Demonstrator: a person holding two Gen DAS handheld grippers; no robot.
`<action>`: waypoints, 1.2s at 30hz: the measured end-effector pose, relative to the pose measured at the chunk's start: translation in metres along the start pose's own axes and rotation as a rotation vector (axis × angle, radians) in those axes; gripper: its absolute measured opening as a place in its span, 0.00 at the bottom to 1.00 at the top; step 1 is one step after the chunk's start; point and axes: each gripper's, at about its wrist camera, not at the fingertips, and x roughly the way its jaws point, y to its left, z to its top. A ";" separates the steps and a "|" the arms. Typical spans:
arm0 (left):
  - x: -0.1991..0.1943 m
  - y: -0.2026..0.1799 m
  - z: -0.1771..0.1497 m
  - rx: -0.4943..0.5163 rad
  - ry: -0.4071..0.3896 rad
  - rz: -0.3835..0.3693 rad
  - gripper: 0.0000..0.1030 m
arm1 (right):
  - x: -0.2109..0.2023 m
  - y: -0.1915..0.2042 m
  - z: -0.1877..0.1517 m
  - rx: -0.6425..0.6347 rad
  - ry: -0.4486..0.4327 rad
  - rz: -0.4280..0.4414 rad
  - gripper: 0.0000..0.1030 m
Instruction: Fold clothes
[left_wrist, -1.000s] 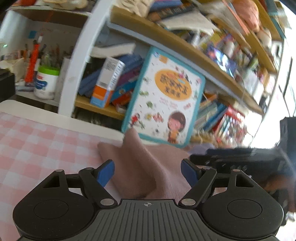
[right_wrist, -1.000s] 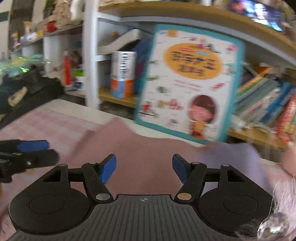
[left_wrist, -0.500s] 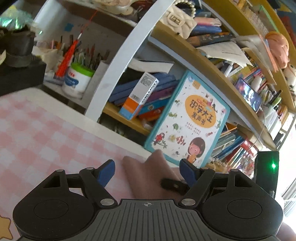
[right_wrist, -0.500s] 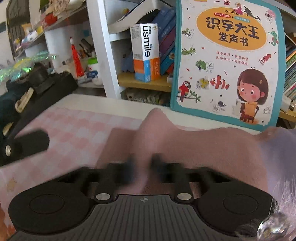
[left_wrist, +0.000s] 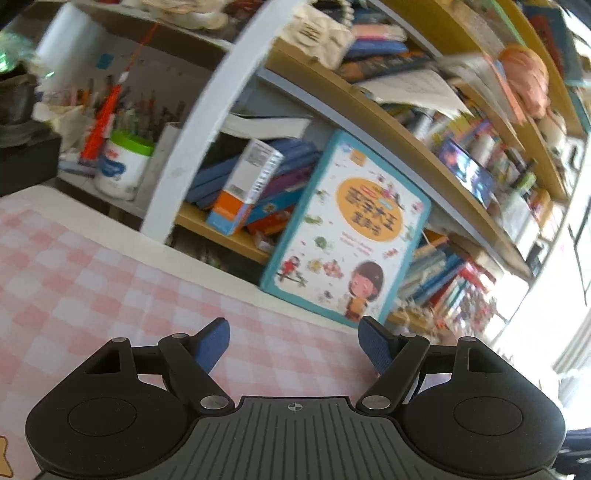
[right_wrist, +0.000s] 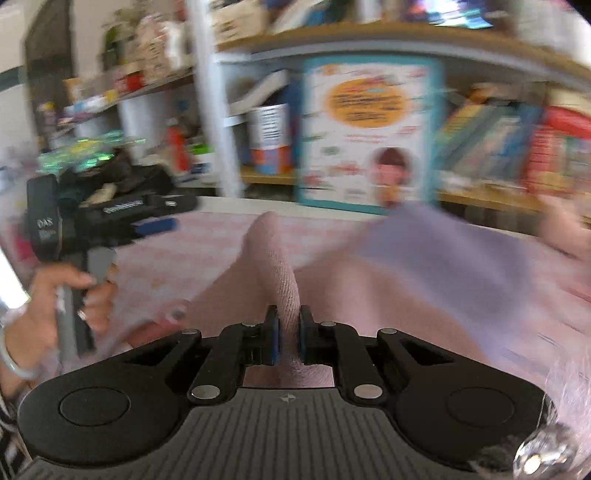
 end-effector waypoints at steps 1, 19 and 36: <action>0.001 -0.005 -0.003 0.023 0.008 -0.013 0.75 | -0.014 -0.005 -0.008 0.004 0.000 -0.068 0.09; 0.011 -0.055 -0.039 0.304 0.128 -0.121 0.76 | -0.060 0.026 -0.032 -0.581 0.166 -0.468 0.62; 0.037 -0.150 -0.087 1.074 0.107 -0.116 0.75 | -0.043 0.021 -0.080 -0.942 0.402 -0.523 0.16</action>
